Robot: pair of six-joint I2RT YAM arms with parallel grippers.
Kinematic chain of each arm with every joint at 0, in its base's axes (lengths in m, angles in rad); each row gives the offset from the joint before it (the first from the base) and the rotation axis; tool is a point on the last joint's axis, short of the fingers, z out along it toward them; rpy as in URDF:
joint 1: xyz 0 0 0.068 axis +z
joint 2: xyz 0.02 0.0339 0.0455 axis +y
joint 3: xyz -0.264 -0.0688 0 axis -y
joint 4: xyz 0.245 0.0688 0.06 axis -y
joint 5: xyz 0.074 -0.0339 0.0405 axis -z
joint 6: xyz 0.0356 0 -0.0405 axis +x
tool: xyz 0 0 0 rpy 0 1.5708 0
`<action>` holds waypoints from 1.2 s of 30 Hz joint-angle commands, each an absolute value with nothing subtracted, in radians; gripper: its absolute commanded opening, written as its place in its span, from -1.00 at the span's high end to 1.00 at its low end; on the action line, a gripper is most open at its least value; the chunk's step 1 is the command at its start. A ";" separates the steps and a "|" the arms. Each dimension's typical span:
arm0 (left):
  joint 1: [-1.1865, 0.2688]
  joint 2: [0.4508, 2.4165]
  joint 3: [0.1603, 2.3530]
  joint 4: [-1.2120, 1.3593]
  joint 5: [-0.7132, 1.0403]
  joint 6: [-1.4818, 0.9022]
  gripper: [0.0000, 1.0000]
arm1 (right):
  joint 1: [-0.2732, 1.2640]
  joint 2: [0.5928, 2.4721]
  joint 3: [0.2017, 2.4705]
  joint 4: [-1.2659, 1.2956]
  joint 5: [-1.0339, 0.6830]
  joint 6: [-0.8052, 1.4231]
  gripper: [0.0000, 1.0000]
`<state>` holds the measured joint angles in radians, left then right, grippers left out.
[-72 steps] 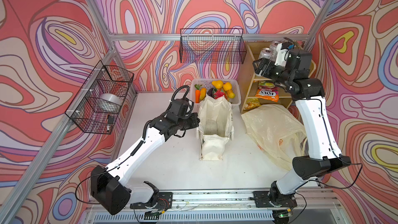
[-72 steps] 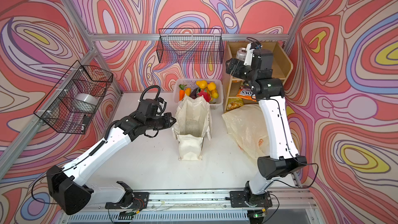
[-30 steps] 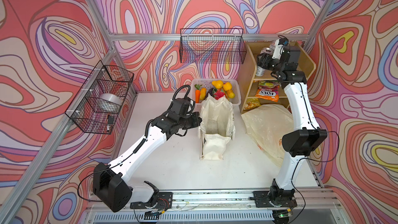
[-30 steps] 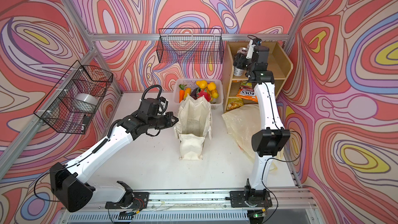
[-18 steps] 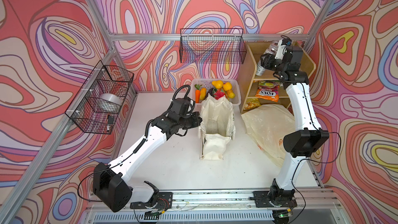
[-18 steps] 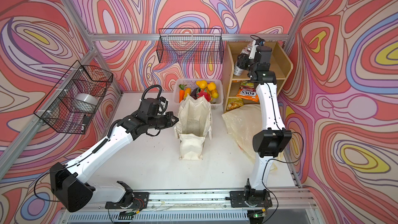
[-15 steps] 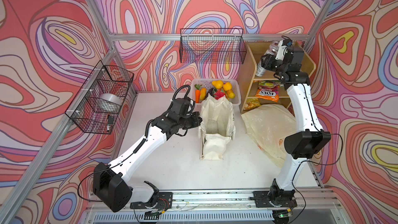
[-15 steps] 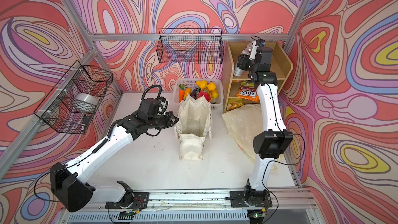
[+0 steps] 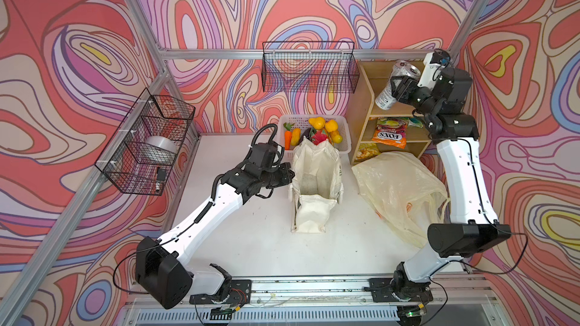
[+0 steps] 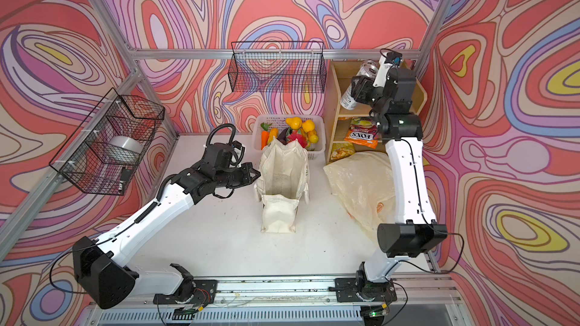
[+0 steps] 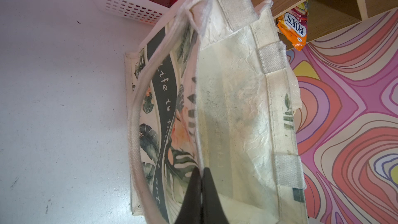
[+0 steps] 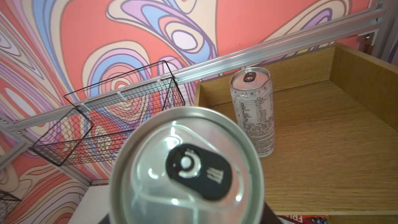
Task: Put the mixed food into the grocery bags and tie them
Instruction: 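Grasp a silver can on the shelf with the right gripper while left holds the tote, then lower the silver can into the canvas tote and open the right gripper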
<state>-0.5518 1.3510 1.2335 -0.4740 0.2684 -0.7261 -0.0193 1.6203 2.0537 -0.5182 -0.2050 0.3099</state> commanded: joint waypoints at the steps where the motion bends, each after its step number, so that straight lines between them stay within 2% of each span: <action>1: -0.555 1.345 1.212 -0.461 0.257 -0.720 1.00 | 0.007 1.533 1.977 -0.412 -0.307 0.371 0.68; 4: -0.556 1.341 1.204 -0.463 0.255 -0.718 1.00 | 0.091 1.465 1.864 -0.401 -0.305 0.366 0.69; 9: -0.555 1.331 1.188 -0.458 0.258 -0.728 1.00 | 0.321 1.399 1.675 -0.379 -0.261 0.319 0.69; 17: -0.556 1.268 1.158 -0.478 0.222 -0.752 1.00 | 0.595 1.429 1.381 -0.230 -0.206 0.198 0.75; 23: -0.555 1.238 1.139 -0.497 0.194 -0.749 1.00 | 0.668 1.510 1.177 -0.013 -0.132 0.088 0.77; 28: -0.556 1.243 1.138 -0.502 0.201 -0.747 1.00 | 0.678 1.606 1.114 0.073 -0.108 0.085 0.74; 32: -0.555 1.244 1.141 -0.505 0.198 -0.742 1.00 | 0.678 1.661 1.115 0.074 -0.101 0.111 0.49; 33: -0.555 1.244 1.143 -0.505 0.199 -0.742 1.00 | 0.678 1.669 1.114 0.074 -0.101 0.115 0.36; 36: -0.555 1.248 1.143 -0.503 0.200 -0.742 1.00 | 0.678 1.687 1.123 0.054 -0.102 0.124 -0.29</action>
